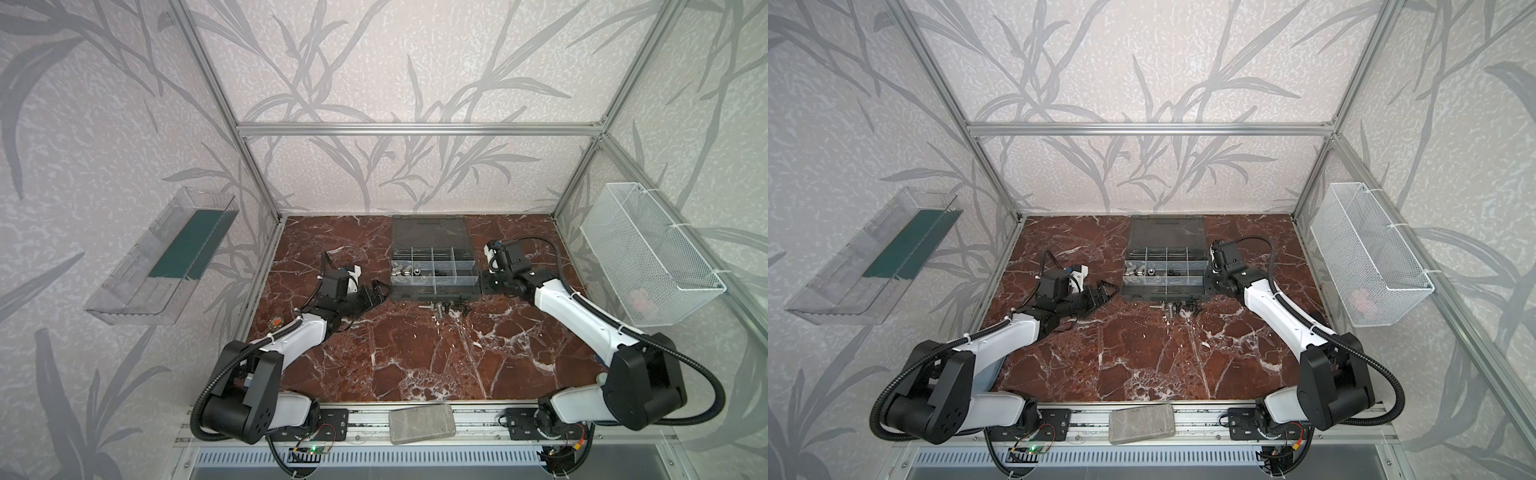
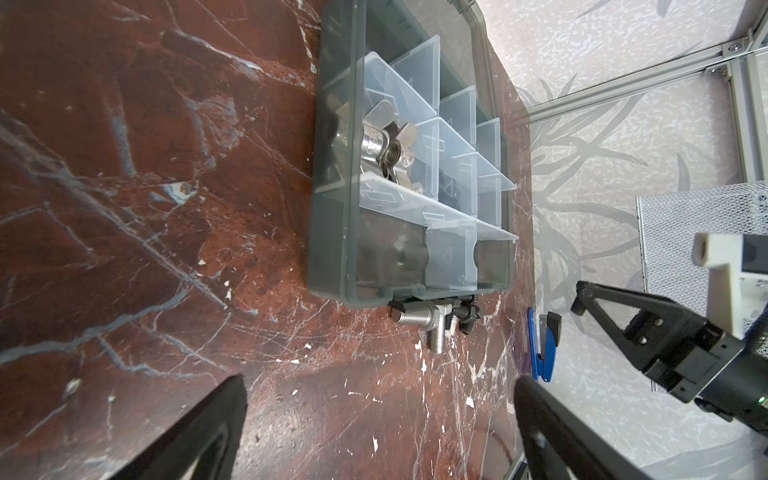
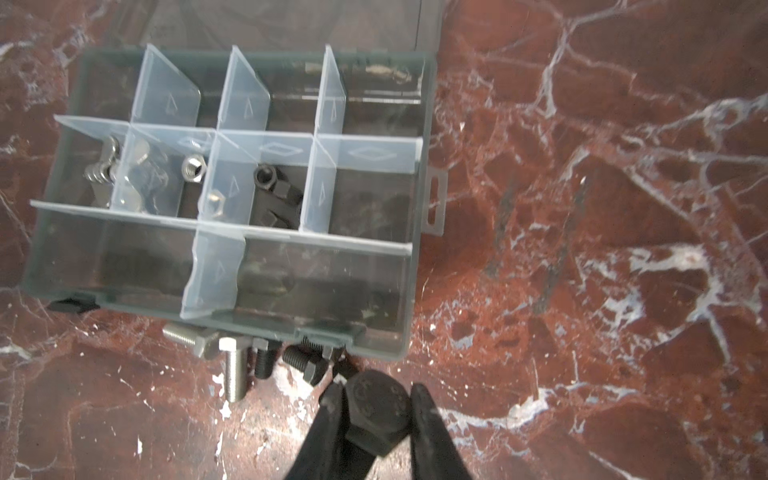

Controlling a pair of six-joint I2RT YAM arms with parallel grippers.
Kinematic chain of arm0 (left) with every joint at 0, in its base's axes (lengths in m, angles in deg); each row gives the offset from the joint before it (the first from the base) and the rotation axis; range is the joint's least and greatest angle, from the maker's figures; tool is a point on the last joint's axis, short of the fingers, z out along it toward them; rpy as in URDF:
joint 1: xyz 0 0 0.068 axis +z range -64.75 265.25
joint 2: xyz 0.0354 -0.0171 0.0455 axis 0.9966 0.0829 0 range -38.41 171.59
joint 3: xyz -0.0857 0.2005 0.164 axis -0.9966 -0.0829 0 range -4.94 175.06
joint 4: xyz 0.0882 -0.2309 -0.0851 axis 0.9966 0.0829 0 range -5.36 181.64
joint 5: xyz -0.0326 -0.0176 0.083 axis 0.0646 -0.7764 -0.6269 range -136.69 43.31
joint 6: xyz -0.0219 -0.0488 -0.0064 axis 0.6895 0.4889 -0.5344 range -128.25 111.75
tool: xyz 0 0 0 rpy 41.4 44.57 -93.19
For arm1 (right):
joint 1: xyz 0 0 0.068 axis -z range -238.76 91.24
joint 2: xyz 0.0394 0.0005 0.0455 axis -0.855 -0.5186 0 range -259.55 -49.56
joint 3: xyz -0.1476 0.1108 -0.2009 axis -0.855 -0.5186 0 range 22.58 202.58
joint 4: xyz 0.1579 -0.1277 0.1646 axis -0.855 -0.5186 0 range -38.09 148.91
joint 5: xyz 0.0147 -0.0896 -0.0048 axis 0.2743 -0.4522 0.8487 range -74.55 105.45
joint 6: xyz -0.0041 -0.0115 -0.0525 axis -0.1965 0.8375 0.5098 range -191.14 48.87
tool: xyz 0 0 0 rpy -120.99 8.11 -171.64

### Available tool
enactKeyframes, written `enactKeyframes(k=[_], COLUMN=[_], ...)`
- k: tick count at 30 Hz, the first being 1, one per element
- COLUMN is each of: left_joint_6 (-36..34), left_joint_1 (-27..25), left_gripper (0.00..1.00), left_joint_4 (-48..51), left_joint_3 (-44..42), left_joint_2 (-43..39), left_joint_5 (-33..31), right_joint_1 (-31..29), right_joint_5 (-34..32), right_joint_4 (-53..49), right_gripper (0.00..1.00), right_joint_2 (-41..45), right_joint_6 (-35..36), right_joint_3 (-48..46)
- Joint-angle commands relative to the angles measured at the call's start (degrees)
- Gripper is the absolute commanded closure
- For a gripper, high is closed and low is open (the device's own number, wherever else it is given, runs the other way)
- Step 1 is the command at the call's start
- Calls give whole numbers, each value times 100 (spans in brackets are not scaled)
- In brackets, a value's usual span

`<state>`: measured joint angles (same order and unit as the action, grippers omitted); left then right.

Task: Sort the screws and nuts into containers
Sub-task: 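Carry the black bolt with the right gripper over the compartment, then open the right gripper to drop the black bolt into the compartment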

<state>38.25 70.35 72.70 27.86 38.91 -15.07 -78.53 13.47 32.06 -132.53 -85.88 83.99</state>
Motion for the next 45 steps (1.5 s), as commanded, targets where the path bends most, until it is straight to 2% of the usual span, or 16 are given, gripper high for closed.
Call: enactKeyframes(k=[1,9,15,28,40,45], left_joint_6=[-44,-69,-71,-97,-89,-89], left_joint_1=[-13,-5,-5,-5,-5,-5], left_gripper=[2,2,2,2,2,2], left_joint_4=[43,96,130,148,131,140], left_joint_3=[43,90,78,70,24,17], left_joint_2=[-168,-169,-200,-206,-250,-270], left_joint_5=[-14,-24,-63,-69,-78,-85], right_joint_1=[52,130,142,140,140,140], right_joint_5=[-23,35,388,459,501,546], right_joint_4=[-114,-98,-328,-279,-376,-393], right_gripper=[100,100,100,100,74,57], right_joint_2=[-445,-1664,-2367,-2686,-2865,-2755], right_joint_6=[150,114,113,41,41,124], right_joint_3=[451,1494,2016,2128,2314,2315])
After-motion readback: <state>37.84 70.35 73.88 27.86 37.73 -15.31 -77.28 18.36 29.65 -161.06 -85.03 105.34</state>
